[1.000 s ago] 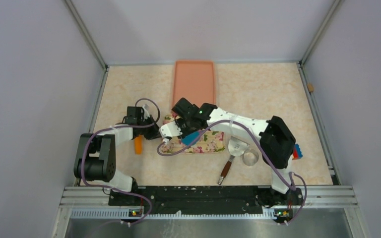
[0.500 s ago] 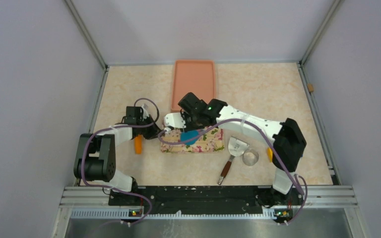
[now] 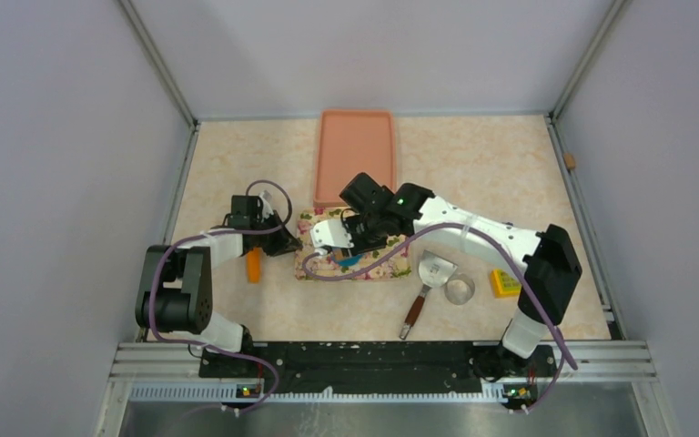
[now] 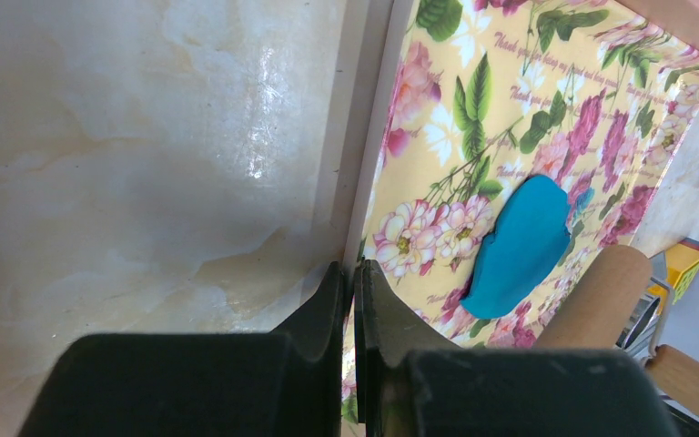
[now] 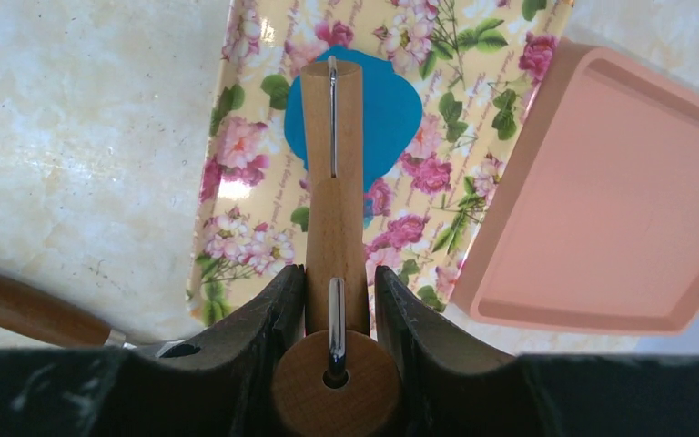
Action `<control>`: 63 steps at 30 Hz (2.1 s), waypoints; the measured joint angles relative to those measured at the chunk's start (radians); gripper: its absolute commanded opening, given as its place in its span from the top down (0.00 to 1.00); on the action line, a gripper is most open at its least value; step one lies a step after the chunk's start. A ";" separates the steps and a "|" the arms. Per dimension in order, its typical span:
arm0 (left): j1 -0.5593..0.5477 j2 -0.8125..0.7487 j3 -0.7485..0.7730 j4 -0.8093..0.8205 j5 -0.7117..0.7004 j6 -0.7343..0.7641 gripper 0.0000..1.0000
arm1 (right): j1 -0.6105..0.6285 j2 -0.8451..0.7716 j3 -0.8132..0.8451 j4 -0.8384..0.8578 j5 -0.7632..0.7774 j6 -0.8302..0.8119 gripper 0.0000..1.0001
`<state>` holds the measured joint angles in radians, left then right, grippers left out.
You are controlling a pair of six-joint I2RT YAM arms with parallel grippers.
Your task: Roll out the dumpling wrappers from the dough
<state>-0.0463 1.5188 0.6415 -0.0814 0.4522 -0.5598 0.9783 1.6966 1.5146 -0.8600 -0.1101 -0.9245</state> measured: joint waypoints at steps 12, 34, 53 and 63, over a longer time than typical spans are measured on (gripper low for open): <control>0.002 0.000 0.000 0.000 0.000 0.000 1.00 | 0.001 0.016 -0.062 0.030 -0.033 -0.241 1.00; 0.016 0.012 0.005 -0.002 0.020 -0.010 1.00 | 0.002 0.159 0.132 -0.240 -0.059 -0.508 1.00; 0.019 0.018 0.011 -0.003 0.021 -0.013 1.00 | -0.067 0.251 0.309 -0.432 -0.089 -0.368 1.00; 0.024 0.034 0.024 0.003 0.025 -0.013 1.00 | -0.340 0.267 0.412 -0.331 -0.461 0.216 1.00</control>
<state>-0.0219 1.5524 0.6655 -0.0780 0.4774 -0.5724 0.6384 1.9636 1.9270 -1.1908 -0.5713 -0.7086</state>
